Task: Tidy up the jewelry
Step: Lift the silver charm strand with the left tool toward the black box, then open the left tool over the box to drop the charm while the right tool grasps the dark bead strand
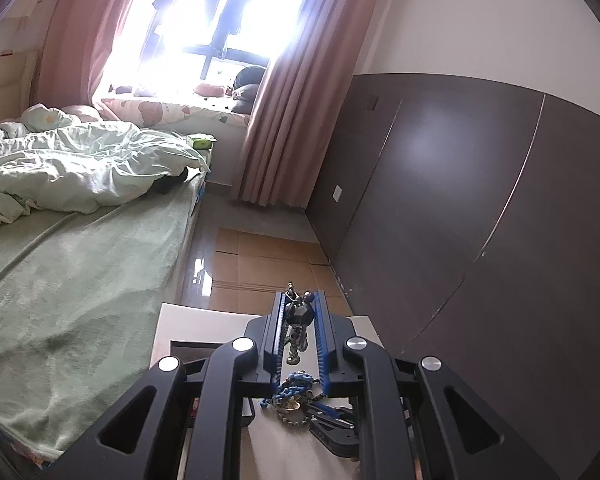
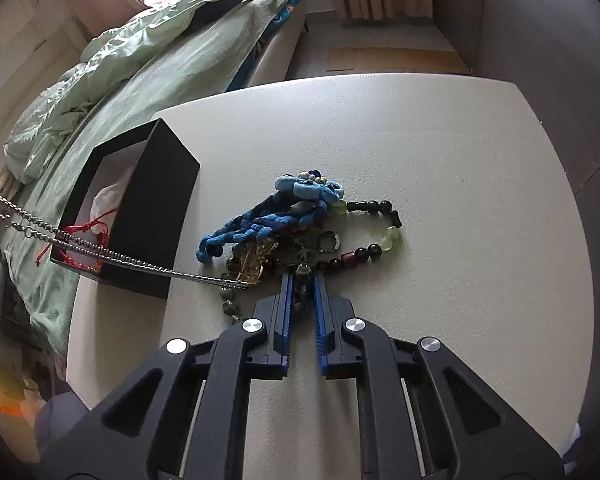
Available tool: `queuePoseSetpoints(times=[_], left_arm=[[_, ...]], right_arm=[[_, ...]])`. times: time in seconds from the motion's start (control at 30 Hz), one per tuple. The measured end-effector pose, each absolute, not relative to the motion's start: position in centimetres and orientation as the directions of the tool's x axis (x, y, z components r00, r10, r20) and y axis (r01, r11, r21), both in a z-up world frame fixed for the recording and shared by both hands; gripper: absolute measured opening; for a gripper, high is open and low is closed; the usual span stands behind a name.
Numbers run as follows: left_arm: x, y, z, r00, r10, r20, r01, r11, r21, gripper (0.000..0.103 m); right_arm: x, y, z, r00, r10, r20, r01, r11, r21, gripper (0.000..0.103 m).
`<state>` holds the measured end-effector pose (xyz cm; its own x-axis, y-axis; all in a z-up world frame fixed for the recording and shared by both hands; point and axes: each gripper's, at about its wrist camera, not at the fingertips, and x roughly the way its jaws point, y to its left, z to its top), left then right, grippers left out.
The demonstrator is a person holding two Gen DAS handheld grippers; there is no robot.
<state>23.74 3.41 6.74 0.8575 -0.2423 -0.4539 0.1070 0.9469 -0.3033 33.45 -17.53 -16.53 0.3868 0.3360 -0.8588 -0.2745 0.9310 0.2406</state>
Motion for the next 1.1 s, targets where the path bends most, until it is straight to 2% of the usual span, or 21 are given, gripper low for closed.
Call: queuePoseSetpoints(times=[0.23,0.4,0.83,1.1], left_arm=[[22.8,4.8,8.0,0.869,-0.225,-0.442,0.093,0.950,-0.300,0.012],[22.2,5.2,9.6,0.882,-0.220,-0.417,0.096,0.950,-0.299,0.012],[22.4,6.4,12.1,0.901,-0.198,-0.386,0.091,0.956,-0.279,0.012],[23.3,6.4,15.6,0.923,-0.184,-0.339,0.108,0.967,-0.230,0.012]], right_arm=[[31.9,-19.7,-14.2,0.433,0.459,-0.776,-0.290,0.886,0.363,0.011],[31.2,-20.6,-12.6,0.460,0.497,-0.736,-0.305,0.867,0.395,0.011],[30.0,-19.7,-6.8,0.519,0.548,-0.656,-0.372,0.836,0.404,0.011],[29.3,-18.3,-3.3,0.549,0.572,-0.610,-0.423,0.819,0.387,0.011]])
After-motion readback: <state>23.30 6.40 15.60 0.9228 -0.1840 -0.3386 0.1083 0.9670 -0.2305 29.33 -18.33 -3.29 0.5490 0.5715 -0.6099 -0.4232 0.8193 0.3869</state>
